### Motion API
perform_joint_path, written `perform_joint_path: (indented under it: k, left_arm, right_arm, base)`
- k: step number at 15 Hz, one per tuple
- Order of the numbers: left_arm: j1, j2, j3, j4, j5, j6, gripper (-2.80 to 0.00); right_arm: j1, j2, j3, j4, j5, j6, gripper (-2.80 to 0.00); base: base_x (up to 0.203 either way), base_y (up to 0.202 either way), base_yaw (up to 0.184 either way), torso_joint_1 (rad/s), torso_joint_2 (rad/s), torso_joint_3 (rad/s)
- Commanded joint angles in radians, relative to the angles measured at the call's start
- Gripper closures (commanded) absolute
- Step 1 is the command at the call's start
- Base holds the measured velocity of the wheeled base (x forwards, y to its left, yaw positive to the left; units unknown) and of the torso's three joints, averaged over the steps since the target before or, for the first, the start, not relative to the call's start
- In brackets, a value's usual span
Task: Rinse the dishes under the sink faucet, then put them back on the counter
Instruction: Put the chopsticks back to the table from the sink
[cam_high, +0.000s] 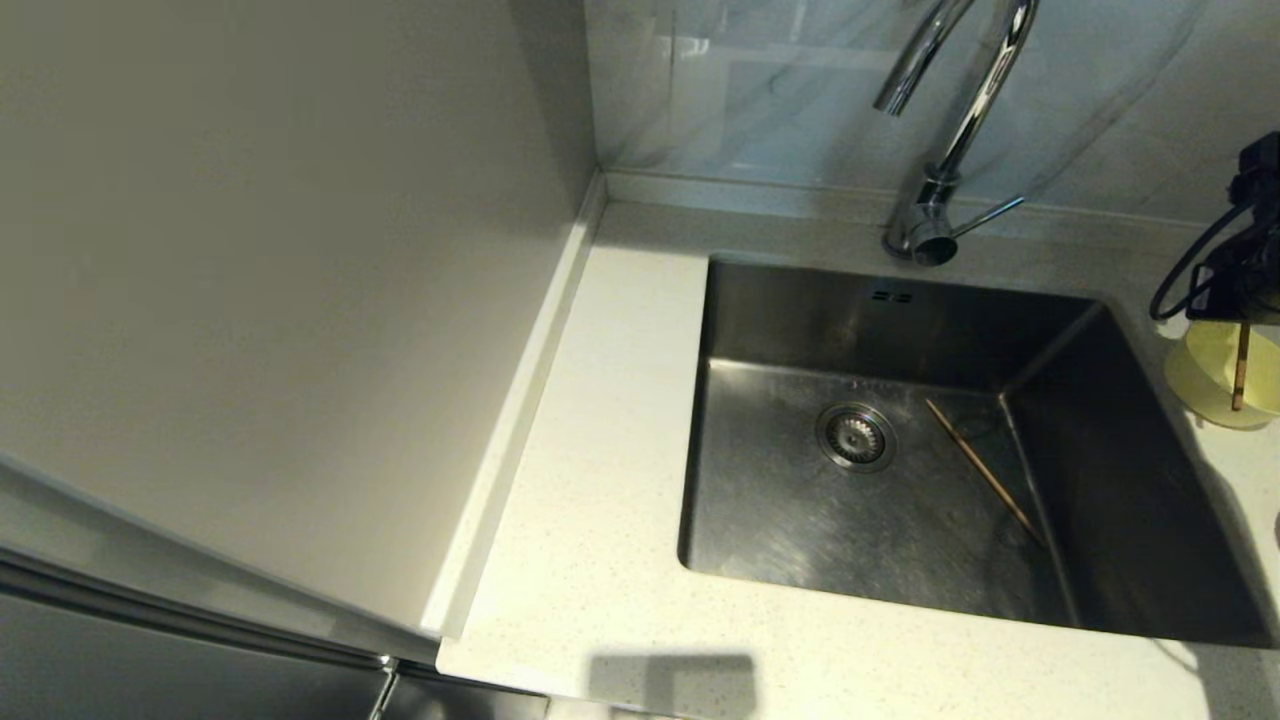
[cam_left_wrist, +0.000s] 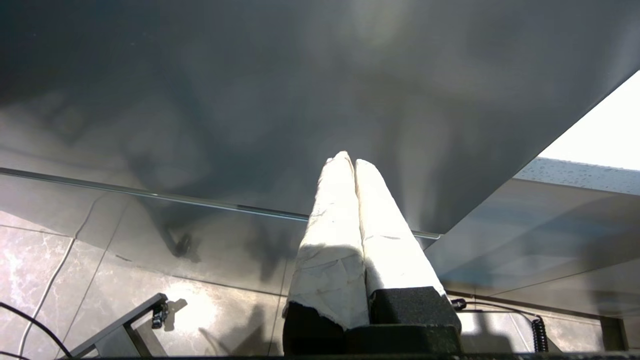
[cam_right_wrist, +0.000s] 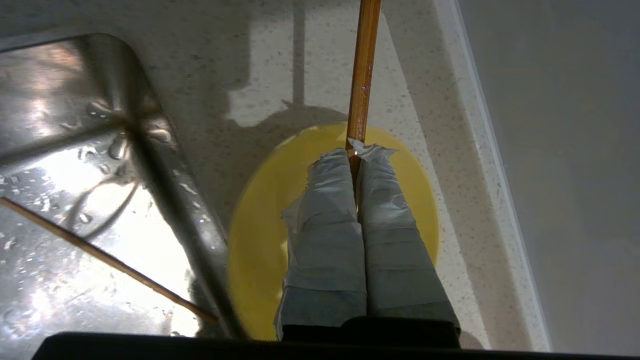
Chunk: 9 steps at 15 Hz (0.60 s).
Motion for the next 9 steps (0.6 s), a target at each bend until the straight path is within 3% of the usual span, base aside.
perform_joint_path:
  k: [1, 9]
  left_arm:
    - [0.0, -0.003, 0.0, 0.0, 0.0, 0.0, 0.0]
    - [0.0, -0.003, 0.0, 0.0, 0.0, 0.0, 0.0]
  right_arm:
    - [-0.011, 0.007, 0.001, 0.003, -0.003, -0.002, 0.0]
    - [-0.013, 0.009, 0.0, 0.003, -0.003, -0.005, 0.0]
  base:
    - [0.0, 0.0, 0.0, 0.0, 0.0, 0.0]
    - [0.0, 0.0, 0.0, 0.0, 0.0, 0.0]
